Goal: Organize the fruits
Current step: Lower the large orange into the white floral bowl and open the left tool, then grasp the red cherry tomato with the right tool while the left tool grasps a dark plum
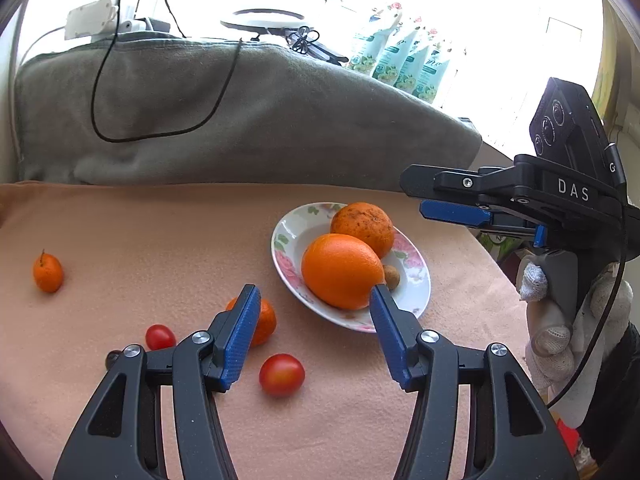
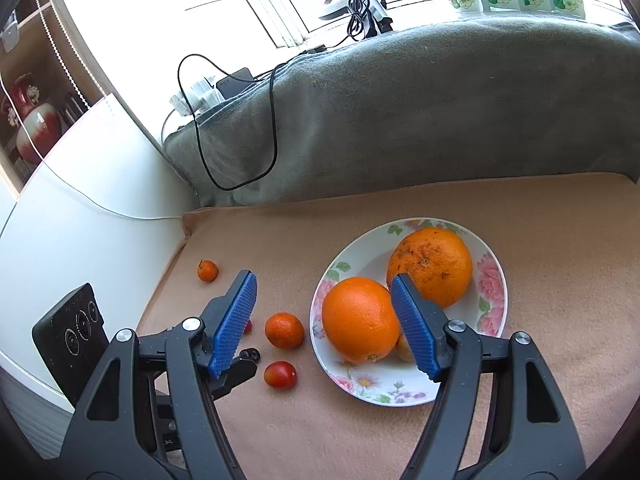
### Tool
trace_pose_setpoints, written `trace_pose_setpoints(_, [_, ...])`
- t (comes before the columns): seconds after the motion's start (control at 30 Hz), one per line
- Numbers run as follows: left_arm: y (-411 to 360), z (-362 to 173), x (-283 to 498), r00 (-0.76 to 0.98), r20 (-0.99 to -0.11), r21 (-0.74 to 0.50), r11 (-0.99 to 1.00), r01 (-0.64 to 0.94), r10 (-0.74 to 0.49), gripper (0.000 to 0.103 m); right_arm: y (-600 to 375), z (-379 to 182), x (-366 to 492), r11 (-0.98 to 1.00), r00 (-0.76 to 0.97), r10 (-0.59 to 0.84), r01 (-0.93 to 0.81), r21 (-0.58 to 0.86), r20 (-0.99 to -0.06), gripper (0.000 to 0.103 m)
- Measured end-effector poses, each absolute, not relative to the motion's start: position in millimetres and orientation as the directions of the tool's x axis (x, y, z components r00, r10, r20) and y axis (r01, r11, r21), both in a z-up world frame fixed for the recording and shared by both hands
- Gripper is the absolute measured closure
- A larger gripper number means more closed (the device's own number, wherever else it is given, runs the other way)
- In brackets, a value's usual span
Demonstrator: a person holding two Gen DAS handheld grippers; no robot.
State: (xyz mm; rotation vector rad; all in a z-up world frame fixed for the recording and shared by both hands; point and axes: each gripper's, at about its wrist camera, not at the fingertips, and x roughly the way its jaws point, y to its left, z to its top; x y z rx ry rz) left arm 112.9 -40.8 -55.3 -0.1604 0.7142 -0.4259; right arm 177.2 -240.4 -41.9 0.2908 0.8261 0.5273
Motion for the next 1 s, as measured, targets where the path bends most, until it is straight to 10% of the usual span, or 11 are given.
trace_pose_setpoints(1.0, [68,-97,71,0.697,-0.7,-0.17,0.984,0.053,-0.158,0.045,-166,-85,76,0.853,0.573,0.458,-0.498,0.154,-0.68,0.024])
